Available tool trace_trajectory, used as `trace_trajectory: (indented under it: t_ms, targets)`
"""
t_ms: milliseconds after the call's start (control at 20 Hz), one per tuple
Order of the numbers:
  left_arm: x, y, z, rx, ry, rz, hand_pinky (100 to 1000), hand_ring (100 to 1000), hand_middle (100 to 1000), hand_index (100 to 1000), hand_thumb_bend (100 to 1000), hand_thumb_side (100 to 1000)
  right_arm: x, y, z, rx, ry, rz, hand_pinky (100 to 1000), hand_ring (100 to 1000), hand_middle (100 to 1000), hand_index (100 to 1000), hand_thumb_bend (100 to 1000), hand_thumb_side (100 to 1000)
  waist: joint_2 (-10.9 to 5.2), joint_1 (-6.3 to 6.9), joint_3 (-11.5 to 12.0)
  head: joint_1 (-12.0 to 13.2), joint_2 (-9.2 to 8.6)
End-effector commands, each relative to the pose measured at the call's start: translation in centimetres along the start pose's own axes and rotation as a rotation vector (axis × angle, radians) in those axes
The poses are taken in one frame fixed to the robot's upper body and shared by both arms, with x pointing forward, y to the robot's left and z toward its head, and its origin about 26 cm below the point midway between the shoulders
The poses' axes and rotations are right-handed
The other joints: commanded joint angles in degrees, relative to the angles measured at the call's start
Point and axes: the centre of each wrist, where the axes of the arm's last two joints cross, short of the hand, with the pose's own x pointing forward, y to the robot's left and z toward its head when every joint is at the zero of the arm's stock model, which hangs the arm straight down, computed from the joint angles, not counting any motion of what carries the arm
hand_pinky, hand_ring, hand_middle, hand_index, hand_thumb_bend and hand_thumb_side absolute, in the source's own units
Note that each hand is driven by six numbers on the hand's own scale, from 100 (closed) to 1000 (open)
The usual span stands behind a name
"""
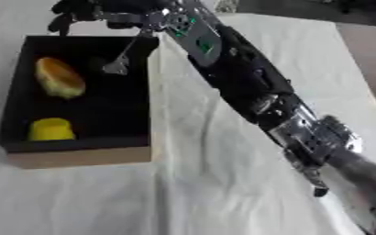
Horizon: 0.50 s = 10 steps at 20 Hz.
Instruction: Pick up objects on the table and place them in the box.
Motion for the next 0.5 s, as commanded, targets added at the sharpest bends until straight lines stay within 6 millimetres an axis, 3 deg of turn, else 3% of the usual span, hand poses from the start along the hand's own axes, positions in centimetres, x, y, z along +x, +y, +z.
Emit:
trace_trajectory:
  t_ms: [50,250,500]
  targets:
    - [0.4,0.6,-0.7,-0.009,-0.023,-0.019,853,877,765,882,267,397,0.8,-3.5,1.5,-0.036,-0.068,0.067,910,999,662,921,100,100,-1.69,0.70,-0.43,0.81,-0.20]
    - [0.4,0.9,-0.5,0.000,-0.011,-0.035,853,878,765,882,268,398,3.1,-6.4,3.9,-0.343,-0.073,-0.095,936,989,604,895,100,100,-2.03,0.96,-1.97,2.52,-0.53]
    - [0.5,1.7,0.3,0.017,0.026,-0.082,853,884,766,882,254,415,7.3,-9.5,9.2,-0.620,-0.103,-0.316,952,986,603,888,100,100,-2.30,1.73,-5.75,6.83,-0.35]
